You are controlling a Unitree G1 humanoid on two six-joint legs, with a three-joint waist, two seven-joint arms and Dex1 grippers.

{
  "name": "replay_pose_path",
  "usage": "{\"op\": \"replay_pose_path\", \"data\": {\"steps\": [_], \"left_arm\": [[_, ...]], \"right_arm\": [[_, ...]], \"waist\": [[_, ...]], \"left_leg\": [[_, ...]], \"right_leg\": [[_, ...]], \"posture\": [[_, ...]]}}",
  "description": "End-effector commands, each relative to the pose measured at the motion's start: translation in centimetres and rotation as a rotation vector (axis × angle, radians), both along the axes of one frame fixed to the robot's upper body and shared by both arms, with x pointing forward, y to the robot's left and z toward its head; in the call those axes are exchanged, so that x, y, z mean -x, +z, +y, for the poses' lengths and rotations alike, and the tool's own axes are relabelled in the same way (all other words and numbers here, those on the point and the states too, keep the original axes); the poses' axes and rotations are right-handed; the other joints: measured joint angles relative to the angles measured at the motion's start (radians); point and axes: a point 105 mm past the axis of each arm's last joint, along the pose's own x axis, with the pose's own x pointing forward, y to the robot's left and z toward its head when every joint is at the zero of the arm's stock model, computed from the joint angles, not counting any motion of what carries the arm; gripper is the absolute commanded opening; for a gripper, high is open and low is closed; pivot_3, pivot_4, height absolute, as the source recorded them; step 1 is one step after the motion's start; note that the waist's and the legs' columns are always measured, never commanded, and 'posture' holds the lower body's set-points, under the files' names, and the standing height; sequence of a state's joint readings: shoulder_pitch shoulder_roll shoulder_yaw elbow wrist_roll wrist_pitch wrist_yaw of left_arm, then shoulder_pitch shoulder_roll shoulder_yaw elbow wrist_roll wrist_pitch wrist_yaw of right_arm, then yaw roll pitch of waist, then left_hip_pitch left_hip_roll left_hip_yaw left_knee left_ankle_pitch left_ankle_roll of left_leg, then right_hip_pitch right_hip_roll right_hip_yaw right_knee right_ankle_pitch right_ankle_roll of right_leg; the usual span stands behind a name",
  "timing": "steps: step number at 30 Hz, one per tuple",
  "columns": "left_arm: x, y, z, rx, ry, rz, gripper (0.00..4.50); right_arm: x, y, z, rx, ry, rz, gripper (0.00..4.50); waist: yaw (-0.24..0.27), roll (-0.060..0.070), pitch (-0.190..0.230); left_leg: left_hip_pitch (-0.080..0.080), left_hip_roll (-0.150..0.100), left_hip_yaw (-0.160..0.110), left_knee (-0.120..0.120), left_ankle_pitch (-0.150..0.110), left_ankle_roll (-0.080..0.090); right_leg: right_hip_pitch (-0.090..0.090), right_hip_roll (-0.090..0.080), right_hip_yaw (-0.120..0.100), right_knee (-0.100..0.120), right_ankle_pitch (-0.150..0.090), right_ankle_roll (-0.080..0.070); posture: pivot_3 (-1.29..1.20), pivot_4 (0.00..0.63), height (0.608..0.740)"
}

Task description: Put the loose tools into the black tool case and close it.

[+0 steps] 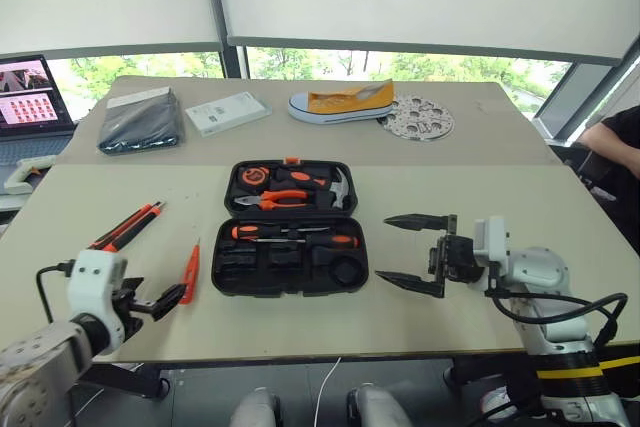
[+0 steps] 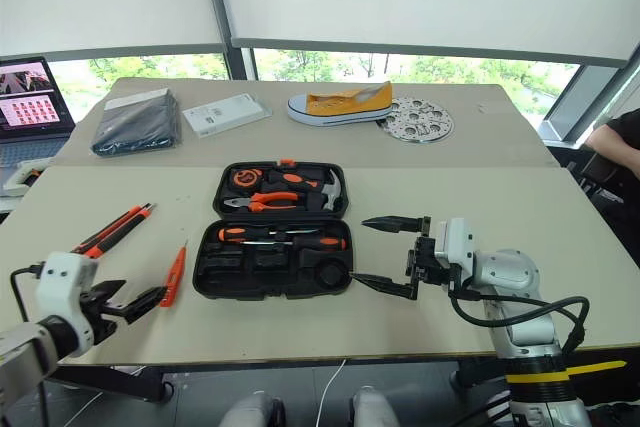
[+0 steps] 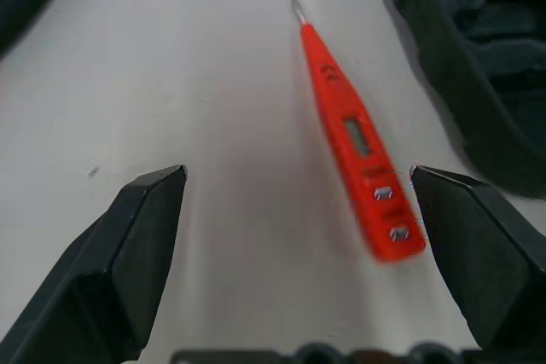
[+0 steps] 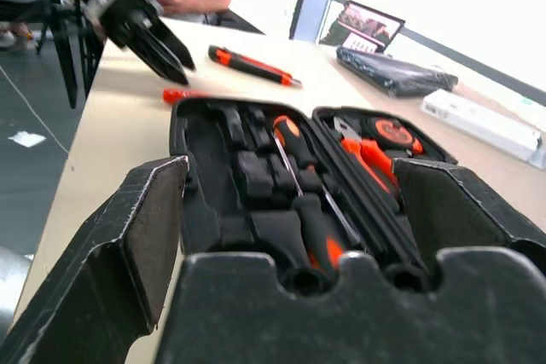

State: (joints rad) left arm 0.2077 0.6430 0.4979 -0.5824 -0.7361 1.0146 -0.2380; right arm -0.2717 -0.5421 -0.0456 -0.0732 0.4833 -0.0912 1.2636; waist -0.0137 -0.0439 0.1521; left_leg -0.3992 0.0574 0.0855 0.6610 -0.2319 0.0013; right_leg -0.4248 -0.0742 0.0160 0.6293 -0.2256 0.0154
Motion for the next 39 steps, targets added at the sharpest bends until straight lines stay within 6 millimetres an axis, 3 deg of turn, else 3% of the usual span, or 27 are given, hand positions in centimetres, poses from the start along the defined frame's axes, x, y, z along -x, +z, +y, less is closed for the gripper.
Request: {"op": "replay_pose_path", "data": {"steps": [1,7,11,16,18,19,24,27,31,35,39], "left_arm": [[-0.7,-0.4,-1.6,-0.019,-0.006,0.003,4.50],[-1.9,-2.2,-3.0,-0.015,0.009,0.038,4.50],[-1.6,-3.6,-3.2,-0.020,0.028,0.092,3.42],[-0.7,-4.2,-1.6,-0.058,0.081,0.108,1.58],[-0.5,-4.1,-0.8,-0.069,0.097,0.103,0.64],[-0.4,-4.0,-0.3,-0.075,0.112,0.092,0.48],[-1.5,-0.6,2.3,-0.033,0.067,-0.150,0.47],[-2.2,2.5,2.3,-0.027,-0.132,-0.289,0.47],[-2.7,5.1,-1.0,-0.119,-0.608,-0.386,0.47],[-4.1,5.2,-4.1,-0.238,-0.977,-0.329,0.47],[-5.9,4.2,-6.4,-0.320,-1.155,-0.246,0.47]], "right_arm": [[0.4,1.8,0.9,-0.019,0.055,-0.052,4.44],[0.6,2.6,1.6,-0.019,0.076,-0.058,4.44],[0.9,3.0,1.9,-0.016,0.090,-0.052,4.50],[1.3,3.3,2.1,-0.012,0.113,-0.064,4.50],[1.4,3.4,2.2,-0.012,0.122,-0.069,4.50],[1.5,3.5,2.3,-0.015,0.128,-0.070,4.50],[1.8,3.9,1.7,-0.035,0.097,-0.061,4.50],[1.2,4.3,0.4,-0.046,0.008,-0.045,4.50],[0.4,4.2,-1.6,-0.016,-0.120,-0.005,4.50],[0.3,3.4,-1.7,0.065,-0.157,0.045,4.50],[0.2,3.4,-1.1,0.113,-0.167,0.077,4.50]], "waist": [[0.001,0.000,0.000],[0.005,0.001,0.000],[0.013,0.002,-0.001],[0.013,0.003,-0.002],[0.010,0.003,-0.002],[0.009,0.003,-0.002],[0.002,0.003,-0.002],[0.003,0.001,-0.001],[0.024,0.001,-0.001],[0.031,0.002,-0.001],[0.022,0.002,-0.001]], "left_leg": [[0.000,-0.001,0.000,0.000,0.000,0.000],[0.001,-0.004,-0.001,0.000,0.000,0.000],[0.002,-0.005,-0.002,0.000,0.001,0.000],[0.003,-0.005,-0.002,0.000,0.001,0.000],[0.003,-0.005,-0.002,0.000,0.001,0.000],[0.002,-0.005,-0.002,0.000,0.001,0.000],[0.002,-0.005,-0.002,0.000,0.001,0.000],[0.001,-0.004,-0.002,0.000,0.001,0.000],[-0.001,-0.005,-0.001,0.000,0.001,0.000],[-0.002,-0.006,0.001,0.000,0.001,0.000],[-0.005,-0.006,0.000,0.000,0.001,0.000]], "right_leg": [[0.000,0.000,0.000,0.000,0.000,0.000],[0.001,-0.002,0.000,0.001,0.000,0.000],[0.002,-0.003,0.001,0.001,0.001,0.001],[0.003,-0.003,0.001,0.000,0.001,0.001],[0.003,-0.003,0.001,0.000,0.000,0.001],[0.002,-0.003,0.001,0.000,0.000,0.001],[0.002,-0.002,0.001,0.001,0.000,0.000],[0.000,-0.002,0.000,0.001,-0.001,-0.001],[0.000,-0.004,-0.001,-0.001,-0.003,-0.007],[0.000,-0.006,-0.001,-0.003,-0.003,-0.006],[-0.002,-0.003,-0.001,-0.004,0.001,0.003]], "posture": [[0.00,0.150,0.740],[0.00,0.150,0.740],[0.00,0.150,0.740],[0.00,0.150,0.740],[0.00,0.150,0.740],[0.00,0.150,0.740],[0.00,0.150,0.740],[0.00,0.150,0.740],[0.00,0.150,0.740],[0.00,0.150,0.740],[0.00,0.150,0.740]]}}
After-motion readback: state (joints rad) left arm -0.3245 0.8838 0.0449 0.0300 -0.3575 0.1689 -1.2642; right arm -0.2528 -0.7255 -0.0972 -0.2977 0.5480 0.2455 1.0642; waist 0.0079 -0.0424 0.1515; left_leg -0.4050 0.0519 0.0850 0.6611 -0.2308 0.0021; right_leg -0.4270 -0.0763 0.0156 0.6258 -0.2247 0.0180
